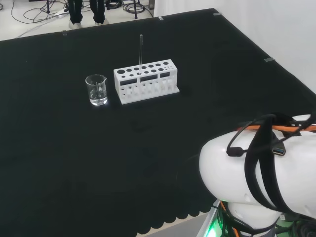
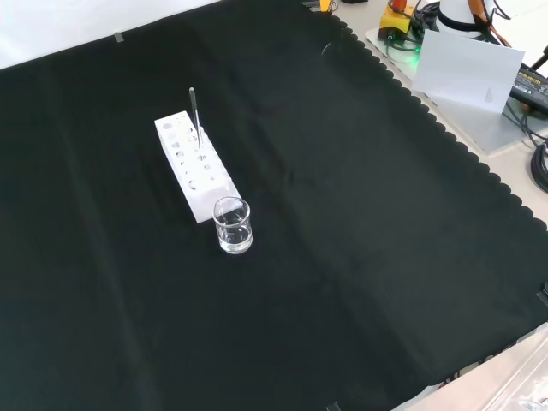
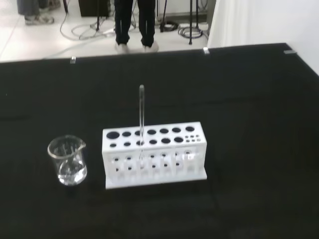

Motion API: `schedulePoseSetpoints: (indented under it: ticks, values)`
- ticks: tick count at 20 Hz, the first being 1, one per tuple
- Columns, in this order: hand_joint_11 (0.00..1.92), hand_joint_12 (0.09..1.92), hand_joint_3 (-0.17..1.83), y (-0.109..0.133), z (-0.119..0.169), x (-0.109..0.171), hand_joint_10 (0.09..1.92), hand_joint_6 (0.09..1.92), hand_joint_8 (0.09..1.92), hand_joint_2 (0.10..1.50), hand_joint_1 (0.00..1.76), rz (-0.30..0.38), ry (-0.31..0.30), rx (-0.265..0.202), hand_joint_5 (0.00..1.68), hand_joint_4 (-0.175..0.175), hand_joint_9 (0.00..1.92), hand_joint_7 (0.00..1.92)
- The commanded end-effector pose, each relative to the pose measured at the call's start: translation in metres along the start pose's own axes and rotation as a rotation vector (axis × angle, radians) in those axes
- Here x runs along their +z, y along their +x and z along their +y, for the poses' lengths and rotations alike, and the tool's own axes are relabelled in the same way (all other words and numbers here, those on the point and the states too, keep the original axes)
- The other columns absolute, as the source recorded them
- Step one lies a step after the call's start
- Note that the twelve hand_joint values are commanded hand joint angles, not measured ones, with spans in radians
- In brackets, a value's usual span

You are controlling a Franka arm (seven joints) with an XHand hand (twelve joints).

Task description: Take the glass rod from the white test tube rack.

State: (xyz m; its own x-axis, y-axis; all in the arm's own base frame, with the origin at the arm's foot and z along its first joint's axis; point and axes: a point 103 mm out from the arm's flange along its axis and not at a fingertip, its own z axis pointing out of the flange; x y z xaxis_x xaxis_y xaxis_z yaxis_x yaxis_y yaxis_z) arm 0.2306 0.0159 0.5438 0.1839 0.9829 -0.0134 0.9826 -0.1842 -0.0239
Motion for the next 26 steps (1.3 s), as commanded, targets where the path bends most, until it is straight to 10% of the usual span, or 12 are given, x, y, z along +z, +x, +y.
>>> schedulePoseSetpoints:
  ticks: [1,14,26]
  values:
    - [0.00,1.03,0.03,-0.018,0.011,0.017,0.67,0.09,0.39,1.15,0.44,0.028,0.029,-0.051,0.05,-0.102,0.00,0.00]
    - [0.00,1.23,0.04,-0.022,0.105,0.059,0.83,0.09,0.65,1.15,0.45,0.048,0.071,-0.097,0.09,-0.103,0.04,0.00]
    - [0.00,1.41,0.06,0.032,0.194,0.101,0.87,0.09,0.77,1.16,0.45,-0.020,0.151,-0.122,0.13,-0.110,0.23,0.06]
